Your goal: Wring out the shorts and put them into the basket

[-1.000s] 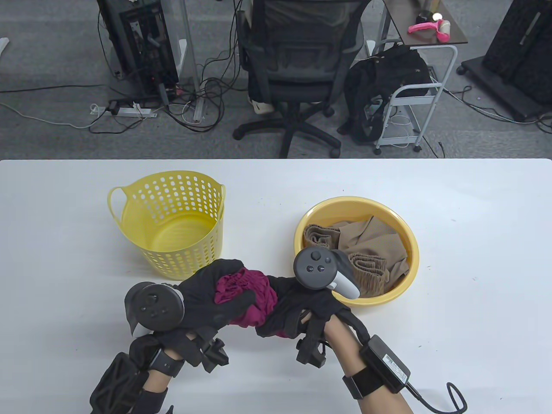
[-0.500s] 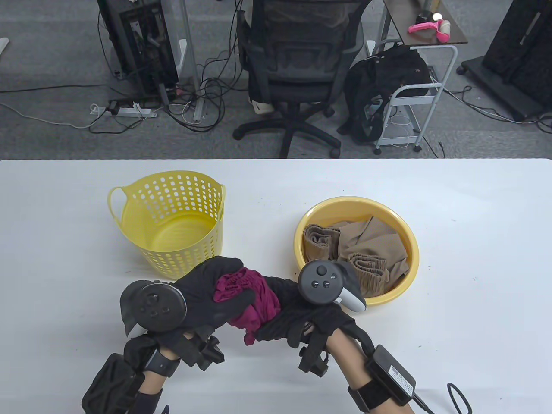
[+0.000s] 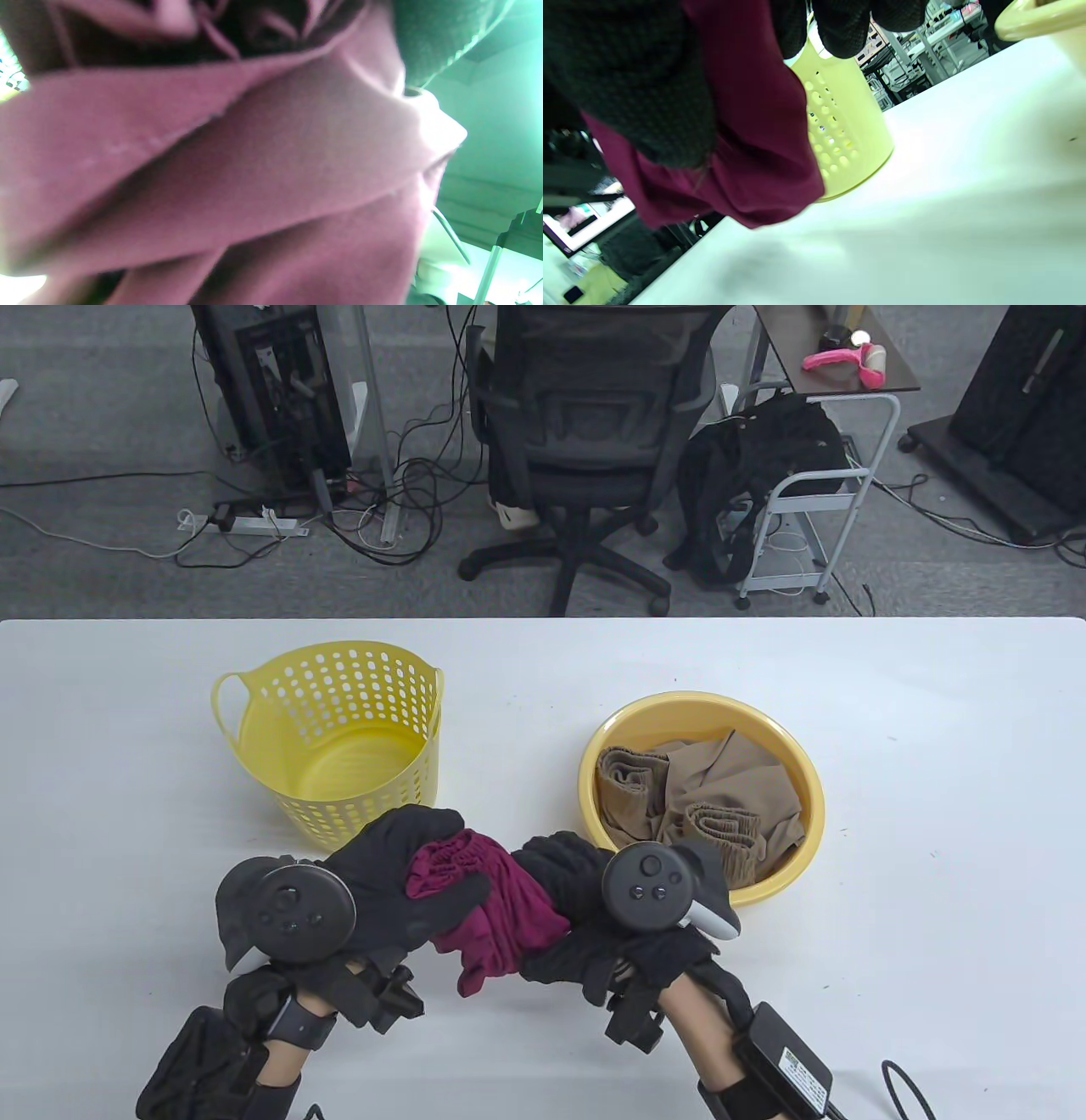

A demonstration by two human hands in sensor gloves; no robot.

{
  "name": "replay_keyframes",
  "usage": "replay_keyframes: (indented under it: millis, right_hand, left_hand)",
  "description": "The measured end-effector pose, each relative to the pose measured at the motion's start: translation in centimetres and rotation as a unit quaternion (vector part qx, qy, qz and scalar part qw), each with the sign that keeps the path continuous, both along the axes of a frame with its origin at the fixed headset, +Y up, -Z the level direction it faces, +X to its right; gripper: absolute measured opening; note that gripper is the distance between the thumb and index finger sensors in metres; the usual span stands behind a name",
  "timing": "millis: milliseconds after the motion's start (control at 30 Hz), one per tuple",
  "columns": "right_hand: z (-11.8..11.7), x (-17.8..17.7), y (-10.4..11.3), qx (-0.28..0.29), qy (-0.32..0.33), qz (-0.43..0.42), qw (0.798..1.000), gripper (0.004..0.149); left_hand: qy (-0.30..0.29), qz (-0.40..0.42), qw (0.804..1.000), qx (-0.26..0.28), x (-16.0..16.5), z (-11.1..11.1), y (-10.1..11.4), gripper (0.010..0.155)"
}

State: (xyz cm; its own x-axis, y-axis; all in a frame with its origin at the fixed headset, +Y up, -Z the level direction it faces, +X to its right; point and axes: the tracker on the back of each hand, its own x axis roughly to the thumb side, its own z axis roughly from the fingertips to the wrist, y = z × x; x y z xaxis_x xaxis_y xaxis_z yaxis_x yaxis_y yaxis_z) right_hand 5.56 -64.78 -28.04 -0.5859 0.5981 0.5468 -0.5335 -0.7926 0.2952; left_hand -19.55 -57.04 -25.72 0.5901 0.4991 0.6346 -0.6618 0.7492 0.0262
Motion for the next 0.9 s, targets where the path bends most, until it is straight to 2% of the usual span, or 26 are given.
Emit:
replay_keyframes:
  millis: [400,667,900]
  right_hand:
    - [1.1,1.3,-2.4,0.094,-0.069,0.106,0.987,0.102]
    - [1.4,2.1,-3.3,0.101,-0.085,0.125,0.983,0.104]
    - [1.5,2.4,-3.4,0.092,-0.08,0.133,0.984,0.104]
  left_hand:
    - [0.029,-0.007,0.999,0.013,-1.5,-0.6,1.9,0.064]
    - [0.061,-0.011,0.998,0.019,-2.9,-1.9,3.5,0.064]
    - [0.085,-0.017,0.996,0.02,-4.0,-3.2,5.8,0.064]
